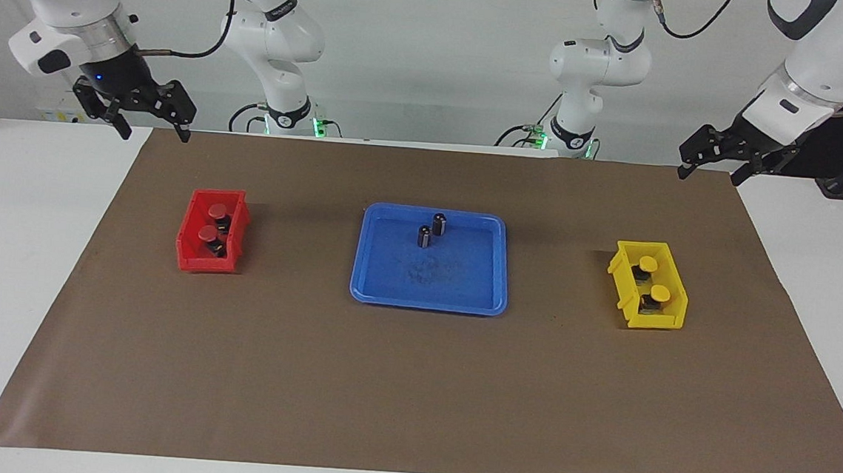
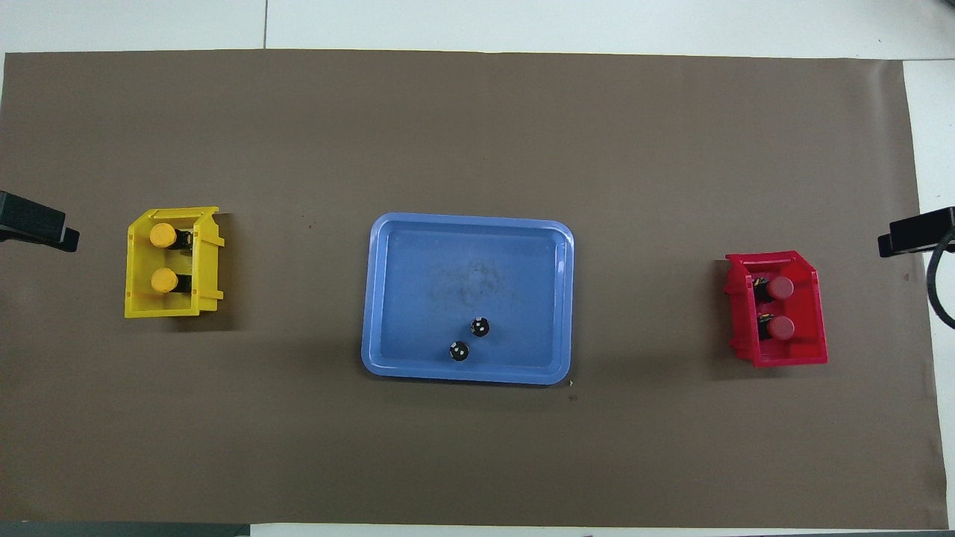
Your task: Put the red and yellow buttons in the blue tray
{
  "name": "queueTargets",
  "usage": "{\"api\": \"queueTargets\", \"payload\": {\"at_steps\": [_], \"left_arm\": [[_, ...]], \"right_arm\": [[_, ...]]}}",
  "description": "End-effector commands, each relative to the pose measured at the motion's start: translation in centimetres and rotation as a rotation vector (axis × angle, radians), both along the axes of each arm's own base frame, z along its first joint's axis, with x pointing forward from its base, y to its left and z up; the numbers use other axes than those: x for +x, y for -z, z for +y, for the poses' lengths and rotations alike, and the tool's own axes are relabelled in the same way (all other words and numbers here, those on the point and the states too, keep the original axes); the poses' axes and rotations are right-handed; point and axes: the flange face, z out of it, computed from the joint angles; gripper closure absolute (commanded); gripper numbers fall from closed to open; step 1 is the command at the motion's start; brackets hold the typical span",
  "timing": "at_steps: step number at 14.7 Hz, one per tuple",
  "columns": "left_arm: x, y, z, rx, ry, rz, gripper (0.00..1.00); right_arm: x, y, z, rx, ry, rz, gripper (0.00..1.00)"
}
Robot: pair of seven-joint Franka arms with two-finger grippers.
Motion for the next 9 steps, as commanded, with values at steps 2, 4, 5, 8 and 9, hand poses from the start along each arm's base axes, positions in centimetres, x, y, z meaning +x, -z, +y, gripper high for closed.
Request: {"api": "queueTargets", "payload": {"at_steps": [2, 4, 5, 8, 9], "left_arm": [[-0.55, 0.01, 0.22, -0.021, -0.004, -0.009, 0.0], [-0.55, 0.01, 0.22, -0.021, -0.004, -0.009, 0.0], [-0.55, 0.01, 0.22, -0.021, -0.004, -0.009, 0.0], [-0.64, 0.07, 0.3, -0.02, -0.008, -0.002, 0.0], [-0.62, 0.13, 0.31, -0.019, -0.008, -0.002, 0.0]], "right_arm": [[-0.07, 0.06, 0.1, 0.008, 0.01, 0.003, 0.0], [-0.03, 0.03, 0.18, 0.008, 0.014, 0.0, 0.0], [0.03, -0.08, 0.17, 0.007, 0.015, -0.006, 0.0], [0.04, -0.08, 0.32, 0.006, 0.01, -0.006, 0.0], [-0.08, -0.09, 0.41, 0.006, 0.005, 0.0, 0.0]]}}
